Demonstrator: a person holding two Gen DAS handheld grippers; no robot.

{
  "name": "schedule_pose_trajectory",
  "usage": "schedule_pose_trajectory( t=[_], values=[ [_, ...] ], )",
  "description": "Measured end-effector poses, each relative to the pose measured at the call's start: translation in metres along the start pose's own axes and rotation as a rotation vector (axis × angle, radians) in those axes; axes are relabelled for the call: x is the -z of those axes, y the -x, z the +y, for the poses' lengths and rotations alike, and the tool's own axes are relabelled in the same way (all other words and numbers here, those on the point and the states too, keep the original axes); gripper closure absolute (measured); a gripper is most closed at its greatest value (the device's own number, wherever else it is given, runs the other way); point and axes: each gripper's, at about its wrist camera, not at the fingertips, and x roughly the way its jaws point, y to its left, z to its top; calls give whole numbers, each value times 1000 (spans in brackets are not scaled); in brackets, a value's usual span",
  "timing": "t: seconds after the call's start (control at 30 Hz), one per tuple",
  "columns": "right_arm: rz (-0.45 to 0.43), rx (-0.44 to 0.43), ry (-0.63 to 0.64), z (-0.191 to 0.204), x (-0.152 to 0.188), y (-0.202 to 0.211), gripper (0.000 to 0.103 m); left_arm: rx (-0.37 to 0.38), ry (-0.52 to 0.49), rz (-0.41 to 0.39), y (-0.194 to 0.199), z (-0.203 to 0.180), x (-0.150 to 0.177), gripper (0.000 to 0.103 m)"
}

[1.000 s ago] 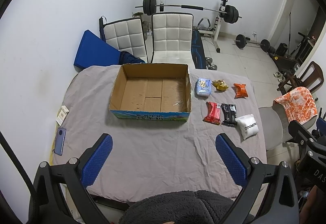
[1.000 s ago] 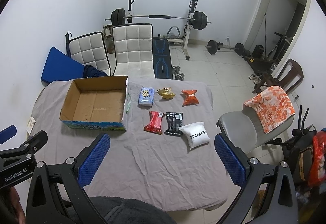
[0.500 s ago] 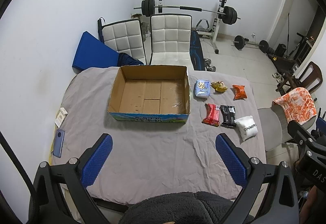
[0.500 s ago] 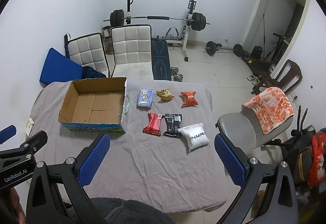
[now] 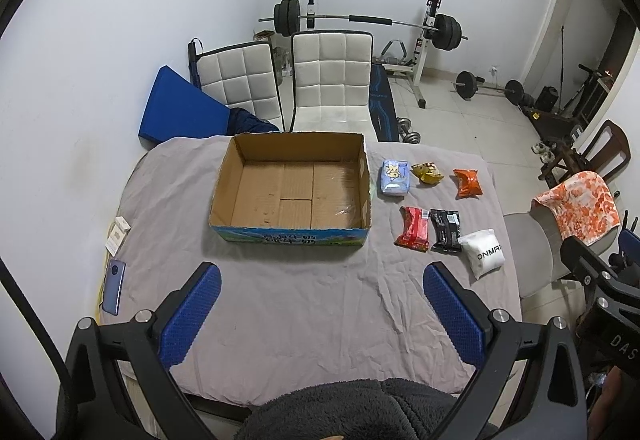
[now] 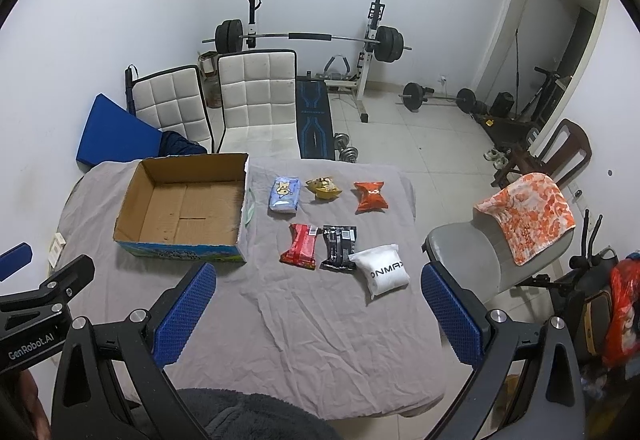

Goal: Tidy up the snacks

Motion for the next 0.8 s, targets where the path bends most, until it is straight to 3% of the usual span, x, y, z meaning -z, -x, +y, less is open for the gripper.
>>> schedule_pose_trajectory(
  t=[0.6,0.8],
  values=[
    [-6,-16,2,12,-6,0,0,6,-3,3,-2,-1,1,0],
    [46,-33,-54,-8,-7,-24,0,43,-20,4,-13,-9,-7,0]
  ],
)
